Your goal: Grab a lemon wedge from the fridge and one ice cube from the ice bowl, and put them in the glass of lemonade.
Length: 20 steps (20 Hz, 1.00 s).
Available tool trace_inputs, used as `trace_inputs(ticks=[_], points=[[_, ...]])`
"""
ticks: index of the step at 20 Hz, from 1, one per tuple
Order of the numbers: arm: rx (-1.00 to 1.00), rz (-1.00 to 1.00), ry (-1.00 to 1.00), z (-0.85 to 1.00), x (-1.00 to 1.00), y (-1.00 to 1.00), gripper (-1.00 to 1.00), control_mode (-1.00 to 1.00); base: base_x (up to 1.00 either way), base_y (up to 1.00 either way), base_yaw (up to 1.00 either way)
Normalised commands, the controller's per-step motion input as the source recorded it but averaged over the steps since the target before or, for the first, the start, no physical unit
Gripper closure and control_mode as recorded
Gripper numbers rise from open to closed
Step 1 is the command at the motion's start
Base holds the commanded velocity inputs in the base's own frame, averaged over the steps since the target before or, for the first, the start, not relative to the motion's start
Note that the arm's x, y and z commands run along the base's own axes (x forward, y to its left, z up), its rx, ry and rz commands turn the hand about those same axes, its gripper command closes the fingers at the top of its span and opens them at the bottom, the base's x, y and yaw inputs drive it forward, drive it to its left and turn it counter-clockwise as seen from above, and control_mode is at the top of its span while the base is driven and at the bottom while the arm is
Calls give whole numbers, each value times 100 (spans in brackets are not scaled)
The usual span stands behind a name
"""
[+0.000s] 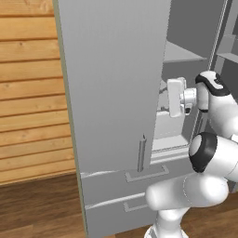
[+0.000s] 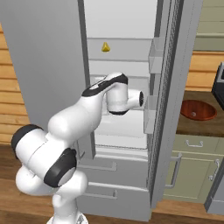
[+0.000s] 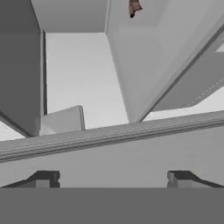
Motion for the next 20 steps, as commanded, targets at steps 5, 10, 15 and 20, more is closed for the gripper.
trace_inputs(ticks=[5,10,15,20], points=[[14,14,-10,24,-39,0,-100,-100,0,0,0],[7,11,-10,1,-16,13,-100,-100,0,0,0],[0,12,-1,0,-36,52,-100,-100,0,0,0],[2,0,0,0,13,-5,-100,-100,0,0,0]])
